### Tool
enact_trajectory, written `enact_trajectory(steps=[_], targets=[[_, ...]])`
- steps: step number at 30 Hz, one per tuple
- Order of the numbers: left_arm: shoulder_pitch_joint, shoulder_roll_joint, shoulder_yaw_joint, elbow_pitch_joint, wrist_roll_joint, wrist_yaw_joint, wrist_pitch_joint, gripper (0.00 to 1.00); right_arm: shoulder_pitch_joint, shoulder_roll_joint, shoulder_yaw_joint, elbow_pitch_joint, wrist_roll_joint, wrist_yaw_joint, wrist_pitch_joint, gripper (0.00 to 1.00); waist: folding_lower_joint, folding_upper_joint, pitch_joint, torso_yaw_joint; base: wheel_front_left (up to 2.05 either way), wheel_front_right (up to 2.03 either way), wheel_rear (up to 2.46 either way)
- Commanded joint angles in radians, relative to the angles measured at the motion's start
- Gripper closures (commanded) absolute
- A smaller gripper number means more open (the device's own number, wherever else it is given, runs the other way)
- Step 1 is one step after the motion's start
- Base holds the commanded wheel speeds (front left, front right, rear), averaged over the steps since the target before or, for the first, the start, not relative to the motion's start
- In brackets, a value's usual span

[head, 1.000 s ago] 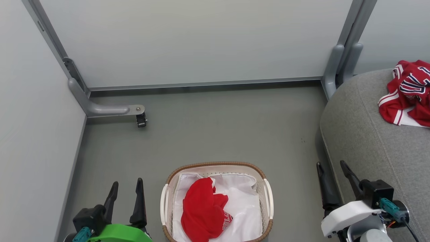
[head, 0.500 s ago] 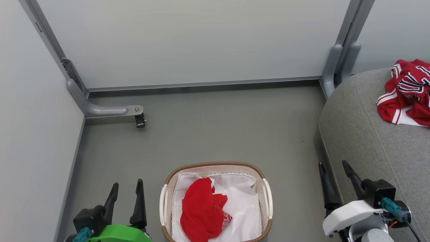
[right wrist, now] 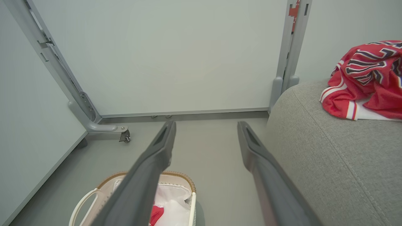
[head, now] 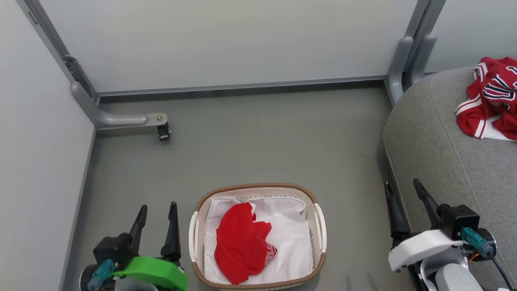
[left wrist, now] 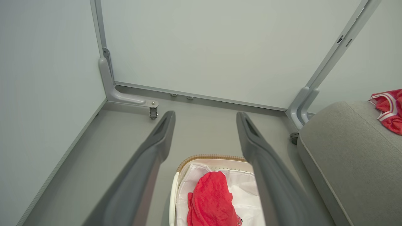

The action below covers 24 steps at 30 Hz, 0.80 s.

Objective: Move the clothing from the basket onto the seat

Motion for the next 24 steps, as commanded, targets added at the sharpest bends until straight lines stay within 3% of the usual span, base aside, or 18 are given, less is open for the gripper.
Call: enact_trajectory(steps=[1, 11, 24], targets=[[-0.032, 0.0, -0.01, 0.0, 0.013, -0.004, 0.001, 0.0, -0.019, -0.005, -0.003, -0.009, -0.008, -0.001, -0.005, 0.0, 0.0, 0.0, 0.035, -0.007, 0.0, 0.0, 0.0], [-0.273, 0.008, -0.101, 0.115, 0.058, -0.015, 0.006, 0.0, -0.141, -0.004, 0.007, -0.059, -0.029, -0.001, -0.005, 0.0, 0.0, 0.0, 0.229, -0.061, 0.0, 0.0, 0.0], [-0.56, 0.025, -0.236, 0.454, 0.126, -0.019, 0.033, 0.0, -0.329, -0.004, 0.047, -0.123, 0.022, -0.001, -0.005, 0.0, 0.0, 0.0, 0.55, -0.197, 0.0, 0.0, 0.0]])
